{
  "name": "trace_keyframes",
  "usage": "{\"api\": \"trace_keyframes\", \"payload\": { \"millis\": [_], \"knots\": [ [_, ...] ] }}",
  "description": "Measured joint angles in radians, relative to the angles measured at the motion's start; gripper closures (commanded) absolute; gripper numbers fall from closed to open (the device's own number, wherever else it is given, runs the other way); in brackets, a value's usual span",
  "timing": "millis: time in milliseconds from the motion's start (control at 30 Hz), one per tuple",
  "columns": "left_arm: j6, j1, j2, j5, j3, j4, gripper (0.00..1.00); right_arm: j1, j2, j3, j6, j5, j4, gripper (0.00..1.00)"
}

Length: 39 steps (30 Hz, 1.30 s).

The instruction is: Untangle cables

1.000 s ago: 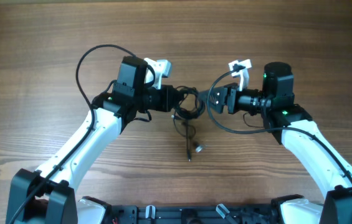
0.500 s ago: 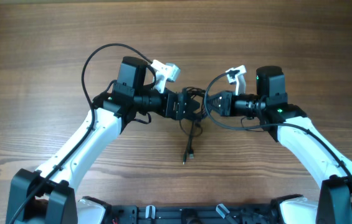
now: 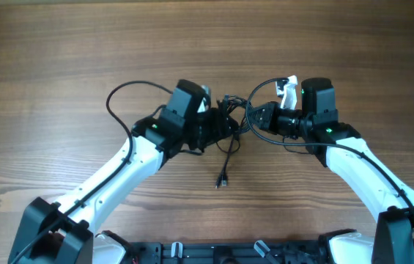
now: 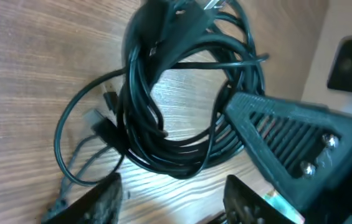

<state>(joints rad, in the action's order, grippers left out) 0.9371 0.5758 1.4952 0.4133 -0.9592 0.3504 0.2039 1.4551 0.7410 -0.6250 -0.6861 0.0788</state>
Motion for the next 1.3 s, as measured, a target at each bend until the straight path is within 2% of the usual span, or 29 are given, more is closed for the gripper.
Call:
{"api": "trace_keyframes", "payload": {
  "millis": [167, 200, 300, 333, 467, 500, 567, 600, 633, 700, 733, 833, 933, 1033, 1133, 1200, 1233, 1267, 1300],
  "knots": [
    [0.212, 0.031, 0.039, -0.095, 0.0, -0.004, 0.47, 0.0, 0.0, 0.0, 0.0, -0.039, -0.001, 0.96],
    [0.229, 0.032, 0.058, -0.103, 0.0, -0.019, 0.52, 0.0, 0.0, 0.0, -0.003, -0.051, -0.001, 0.96],
    [0.263, 0.035, 0.101, -0.117, 0.0, -0.048, 0.82, 0.0, 0.0, 0.0, -0.046, -0.074, 0.0, 0.96],
    [0.269, 0.037, 0.108, -0.124, -0.001, -0.055, 0.96, 0.0, 0.0, 0.0, -0.061, -0.081, 0.0, 0.96],
    [0.269, 0.034, 0.111, -0.154, -0.005, -0.059, 0.96, 0.001, 0.001, 0.0, -0.087, -0.093, 0.003, 0.94],
    [0.261, 0.029, 0.111, -0.153, -0.005, -0.059, 0.96, 0.001, 0.001, 0.0, -0.09, -0.092, 0.003, 0.9],
    [0.22, -0.004, 0.11, -0.108, -0.008, -0.063, 0.96, -0.005, 0.001, 0.0, -0.098, -0.099, 0.001, 0.65],
    [0.199, -0.016, 0.109, -0.091, -0.009, -0.068, 0.96, -0.016, 0.001, 0.0, -0.099, -0.101, -0.002, 0.58],
    [0.161, -0.038, 0.109, -0.074, -0.008, -0.071, 0.96, -0.046, 0.001, 0.0, -0.101, -0.1, -0.006, 0.45],
    [0.008, -0.113, 0.105, 0.001, -0.007, -0.106, 0.96, -0.116, 0.001, 0.0, -0.105, -0.094, -0.009, 0.18],
    [-0.048, -0.125, 0.101, 0.019, -0.007, -0.104, 0.96, -0.136, 0.001, 0.0, -0.089, -0.095, -0.012, 0.16],
    [-0.286, -0.12, 0.091, 0.077, -0.007, -0.095, 0.96, -0.166, 0.001, 0.0, 0.047, -0.161, -0.039, 0.21],
    [-0.453, -0.093, 0.09, 0.094, -0.007, -0.097, 0.96, -0.167, 0.001, 0.0, 0.253, -0.307, -0.042, 0.24],
    [-0.586, -0.051, 0.09, 0.089, -0.007, -0.098, 0.96, -0.165, 0.001, 0.0, 0.373, -0.415, -0.041, 0.4],
    [-0.657, -0.037, 0.09, 0.077, -0.007, -0.132, 0.96, -0.14, 0.001, 0.0, 0.432, -0.432, -0.016, 0.5],
    [-0.68, -0.04, 0.089, 0.066, -0.007, -0.169, 0.96, -0.11, 0.001, 0.0, 0.475, -0.399, 0.033, 0.7],
    [-0.69, -0.04, 0.089, 0.064, -0.007, -0.177, 0.96, -0.095, 0.001, 0.0, 0.497, -0.366, 0.056, 0.88],
    [-0.693, -0.04, 0.089, 0.062, -0.007, -0.183, 0.96, -0.09, 0.001, 0.0, 0.503, -0.347, 0.06, 0.96],
    [-0.694, -0.04, 0.089, 0.061, -0.007, -0.184, 0.96, -0.089, 0.001, 0.0, 0.51, -0.329, 0.055, 0.96]
  ]
}}
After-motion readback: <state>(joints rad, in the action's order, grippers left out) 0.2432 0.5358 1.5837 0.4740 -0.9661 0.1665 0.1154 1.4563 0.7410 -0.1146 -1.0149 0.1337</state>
